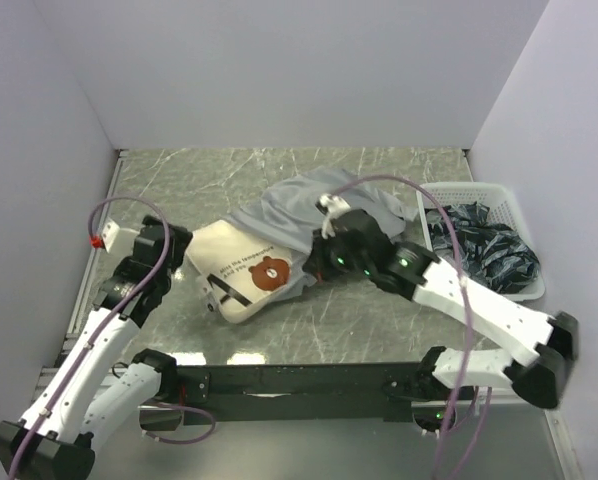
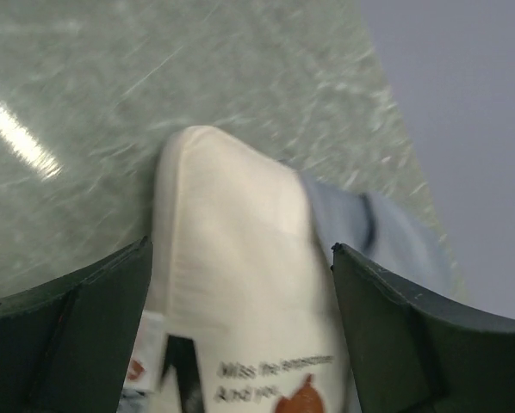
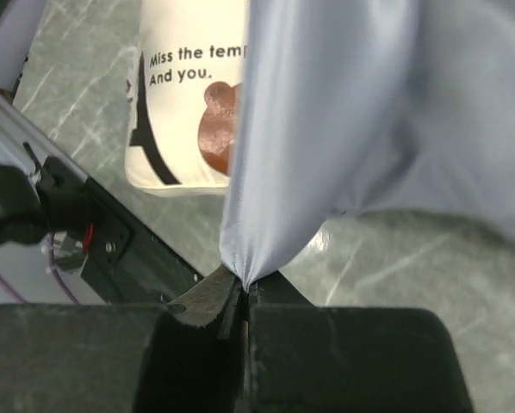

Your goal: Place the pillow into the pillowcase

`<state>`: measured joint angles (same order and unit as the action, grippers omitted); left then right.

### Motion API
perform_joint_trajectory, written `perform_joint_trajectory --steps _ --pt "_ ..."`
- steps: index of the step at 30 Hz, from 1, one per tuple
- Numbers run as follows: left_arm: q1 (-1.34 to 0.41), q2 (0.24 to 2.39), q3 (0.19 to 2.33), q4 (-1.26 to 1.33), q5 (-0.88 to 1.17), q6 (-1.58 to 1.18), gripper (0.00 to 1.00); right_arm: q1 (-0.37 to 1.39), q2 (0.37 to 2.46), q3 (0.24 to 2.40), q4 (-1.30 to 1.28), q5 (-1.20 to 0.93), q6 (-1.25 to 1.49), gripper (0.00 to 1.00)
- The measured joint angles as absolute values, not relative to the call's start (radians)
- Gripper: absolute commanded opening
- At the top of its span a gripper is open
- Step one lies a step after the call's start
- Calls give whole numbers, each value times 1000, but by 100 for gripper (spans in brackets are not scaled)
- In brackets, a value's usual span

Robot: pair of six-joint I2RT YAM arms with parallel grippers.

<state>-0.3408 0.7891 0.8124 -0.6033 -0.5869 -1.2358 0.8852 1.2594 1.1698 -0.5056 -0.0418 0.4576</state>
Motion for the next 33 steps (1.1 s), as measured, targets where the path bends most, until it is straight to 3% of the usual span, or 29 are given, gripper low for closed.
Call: perform_joint_trajectory --steps 4,7,8,12,14,18,20,21,23,33 --pt "-292 751 650 -562 -477 -1270 83 889 1074 954 -457 -63 499 7" --pt "-259 719 496 -470 -375 -1298 82 906 997 831 -429 -73 519 21" --pt "-250 699 424 -411 -332 -1305 82 914 984 801 -422 -75 523 31" --pt "-247 657 210 -183 -222 -1324 79 954 983 756 -425 -67 539 57" --pt "-243 654 131 -59 -187 -1327 70 1000 999 776 -432 -29 533 69" --pt "-239 696 84 138 -141 -1314 32 1086 1109 900 -462 59 511 85" --pt "-239 737 84 205 -122 -1295 19 1117 1198 1001 -468 116 487 92" --pt "-239 764 84 241 -108 -1287 9 1125 1245 1045 -463 142 472 93" --pt "-239 805 85 287 -88 -1275 1 1132 1328 1116 -455 187 442 96" --pt "-239 807 109 328 11 -1212 1 1203 1634 1333 -510 432 291 100"
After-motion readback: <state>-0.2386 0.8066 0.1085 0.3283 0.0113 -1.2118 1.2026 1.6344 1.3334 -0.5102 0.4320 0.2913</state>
